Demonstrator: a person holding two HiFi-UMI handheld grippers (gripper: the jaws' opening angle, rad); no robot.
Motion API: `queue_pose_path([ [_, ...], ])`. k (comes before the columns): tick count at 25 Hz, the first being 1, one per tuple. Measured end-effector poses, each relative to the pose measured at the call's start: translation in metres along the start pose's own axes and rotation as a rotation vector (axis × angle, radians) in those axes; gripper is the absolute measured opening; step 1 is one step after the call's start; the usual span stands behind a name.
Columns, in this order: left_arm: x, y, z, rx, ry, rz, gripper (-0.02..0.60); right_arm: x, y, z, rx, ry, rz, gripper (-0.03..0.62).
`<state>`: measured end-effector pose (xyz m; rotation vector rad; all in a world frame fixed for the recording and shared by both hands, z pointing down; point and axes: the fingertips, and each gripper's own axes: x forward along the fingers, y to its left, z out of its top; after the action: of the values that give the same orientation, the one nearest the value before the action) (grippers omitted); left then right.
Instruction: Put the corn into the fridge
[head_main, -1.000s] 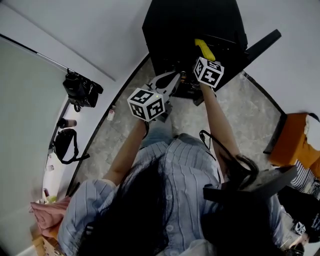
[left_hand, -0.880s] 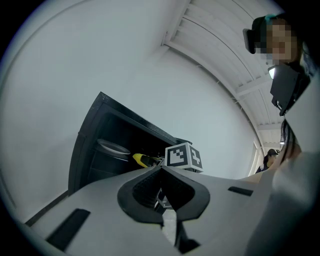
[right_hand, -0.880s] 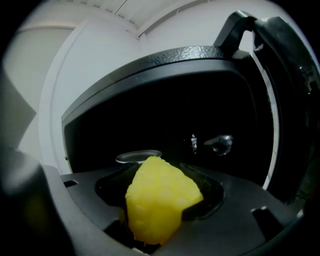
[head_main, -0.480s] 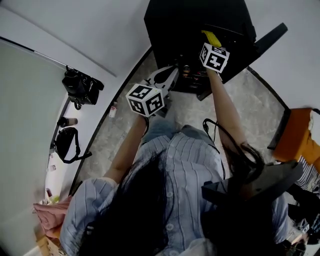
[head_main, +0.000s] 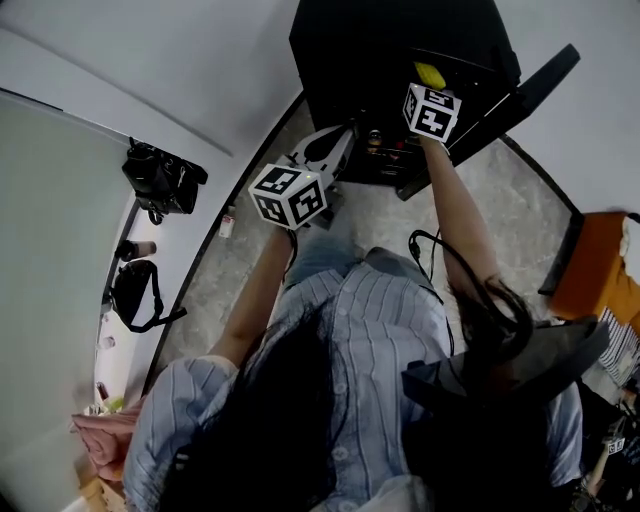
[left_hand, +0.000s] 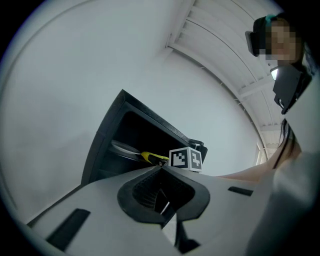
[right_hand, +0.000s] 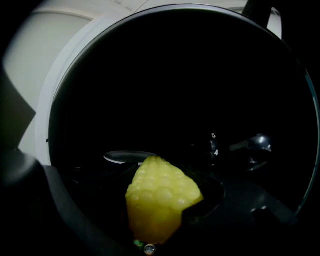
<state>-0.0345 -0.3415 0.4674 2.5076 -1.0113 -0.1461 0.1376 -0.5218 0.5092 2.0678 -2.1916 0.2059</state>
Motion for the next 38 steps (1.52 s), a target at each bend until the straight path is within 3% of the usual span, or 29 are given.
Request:
queue_pose_path([
  [5, -0.001, 0.017, -0.001, -0.033, -0.020, 0.026, 0.006, 0.007, -0.004, -0.001, -0.008, -0.033, 0.008, 0.267],
  [16, -0.004, 0.035, -0.010, -0.013, -0.001, 0.042, 0.006, 0.025, -0.009, 0.004, 0.024, -0.088, -0.041, 0.267],
  [27, -0.011, 0.049, -0.019, -0.044, 0.022, 0.074, 0.006, 0.032, -0.009, -0.007, -0.072, -0.028, -0.027, 0.273],
  [38, -0.010, 0.035, -0.017, -0.049, 0.027, 0.065, 0.006, -0.003, -0.008, -0.017, 0.015, -0.037, -0.003, 0.273],
])
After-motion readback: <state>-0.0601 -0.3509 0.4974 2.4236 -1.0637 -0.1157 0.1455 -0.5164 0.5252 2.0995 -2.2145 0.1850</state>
